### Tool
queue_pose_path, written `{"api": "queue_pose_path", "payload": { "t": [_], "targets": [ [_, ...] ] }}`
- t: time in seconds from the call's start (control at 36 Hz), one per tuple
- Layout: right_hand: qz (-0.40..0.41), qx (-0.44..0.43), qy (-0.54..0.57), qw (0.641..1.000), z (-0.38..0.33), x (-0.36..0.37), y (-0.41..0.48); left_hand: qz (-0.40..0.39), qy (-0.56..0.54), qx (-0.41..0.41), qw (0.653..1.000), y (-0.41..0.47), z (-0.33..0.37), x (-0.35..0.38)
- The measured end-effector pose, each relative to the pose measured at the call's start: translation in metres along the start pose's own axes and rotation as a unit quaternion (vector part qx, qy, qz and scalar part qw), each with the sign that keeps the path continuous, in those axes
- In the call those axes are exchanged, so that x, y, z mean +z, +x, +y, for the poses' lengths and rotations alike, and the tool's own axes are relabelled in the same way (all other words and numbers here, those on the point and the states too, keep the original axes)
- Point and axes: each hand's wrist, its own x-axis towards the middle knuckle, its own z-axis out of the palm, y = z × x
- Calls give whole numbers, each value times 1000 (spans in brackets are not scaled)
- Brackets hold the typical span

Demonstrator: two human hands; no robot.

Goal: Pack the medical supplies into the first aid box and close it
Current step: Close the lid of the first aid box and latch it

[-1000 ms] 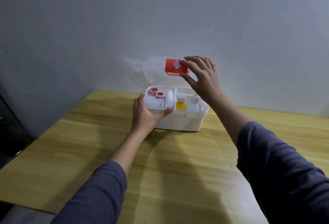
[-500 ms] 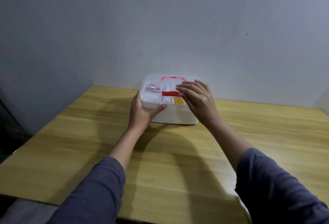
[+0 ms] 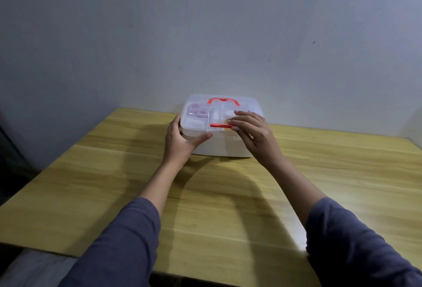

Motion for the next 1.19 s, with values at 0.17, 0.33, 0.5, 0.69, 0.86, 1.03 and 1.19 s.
{"api": "queue_pose_path", "payload": {
  "t": [0.17,0.33,0.5,0.69,0.86,1.03,1.19],
  "targets": [
    [0,5,4,1000,0,-1,-2,-2,-1,7,1000,-1,-1,2],
    [-24,-9,-8,1000,0,-3,-10,-11,4,41,999,-1,-3,1],
    [-79,-33,-88,992,1,-5,-17,-25,18,48,998,4,-10,-5],
    [-75,45,-169,982,-2,-1,-9,-21,6,41,999,1,-11,-1],
    [-77,86,-191,975,-2,7,-8,-28,11,44,999,2,-15,-1],
    [-67,87,-184,977,-2,10,-9,-20,14,50,998,1,-16,1],
    [-40,81,-179,980,-3,11,-7,-13,14,50,999,1,-14,1]
  ]
}}
